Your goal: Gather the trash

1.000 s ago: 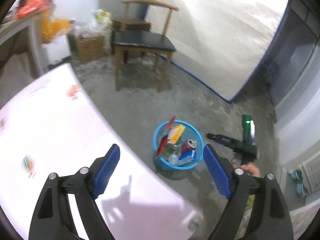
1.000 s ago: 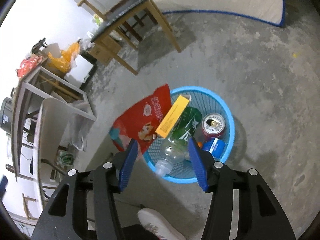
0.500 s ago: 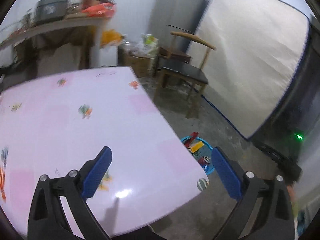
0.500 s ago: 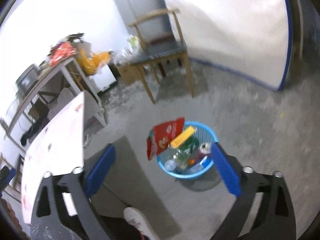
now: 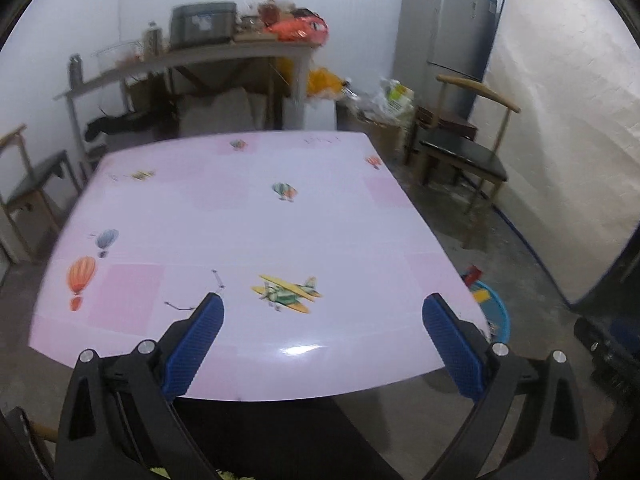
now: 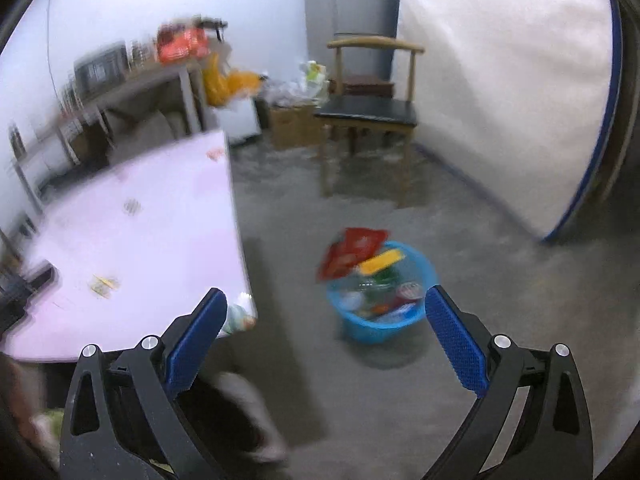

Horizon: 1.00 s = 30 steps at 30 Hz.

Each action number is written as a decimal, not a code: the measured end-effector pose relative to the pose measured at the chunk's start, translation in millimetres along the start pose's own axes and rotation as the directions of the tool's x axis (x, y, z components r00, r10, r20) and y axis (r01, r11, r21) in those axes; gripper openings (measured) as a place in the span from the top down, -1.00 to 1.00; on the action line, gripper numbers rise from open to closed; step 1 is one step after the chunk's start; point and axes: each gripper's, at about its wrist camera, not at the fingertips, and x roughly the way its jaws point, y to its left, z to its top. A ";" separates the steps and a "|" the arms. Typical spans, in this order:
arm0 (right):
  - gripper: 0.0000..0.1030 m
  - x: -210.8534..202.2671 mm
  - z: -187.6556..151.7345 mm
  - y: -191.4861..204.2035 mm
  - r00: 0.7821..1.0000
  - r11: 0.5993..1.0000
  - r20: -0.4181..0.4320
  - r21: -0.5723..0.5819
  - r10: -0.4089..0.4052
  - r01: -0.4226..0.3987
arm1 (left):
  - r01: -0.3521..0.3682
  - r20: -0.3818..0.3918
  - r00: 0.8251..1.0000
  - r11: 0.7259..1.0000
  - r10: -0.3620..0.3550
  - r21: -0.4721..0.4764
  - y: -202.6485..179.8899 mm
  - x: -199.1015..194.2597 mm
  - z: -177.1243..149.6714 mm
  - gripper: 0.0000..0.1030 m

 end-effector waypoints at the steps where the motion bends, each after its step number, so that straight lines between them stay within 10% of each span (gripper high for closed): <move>1: -0.85 -2.7 -1.9 6.7 0.999 0.999 0.012 -0.035 -0.031 0.032 | 0.002 -0.003 1.000 1.000 -0.002 -0.004 -0.7 -0.7 -1.6 -0.89; 14: -0.85 -7.2 -30.1 22.5 1.000 1.000 0.009 -0.029 -0.009 0.009 | -0.050 -0.098 0.993 0.983 0.068 0.176 -41.9 17.7 -14.2 -0.89; 30: -0.85 -5.4 -38.5 18.3 0.998 0.999 -0.028 -0.010 -0.053 0.053 | 0.004 -0.149 0.989 0.986 0.021 0.165 -50.0 25.8 -19.1 -0.89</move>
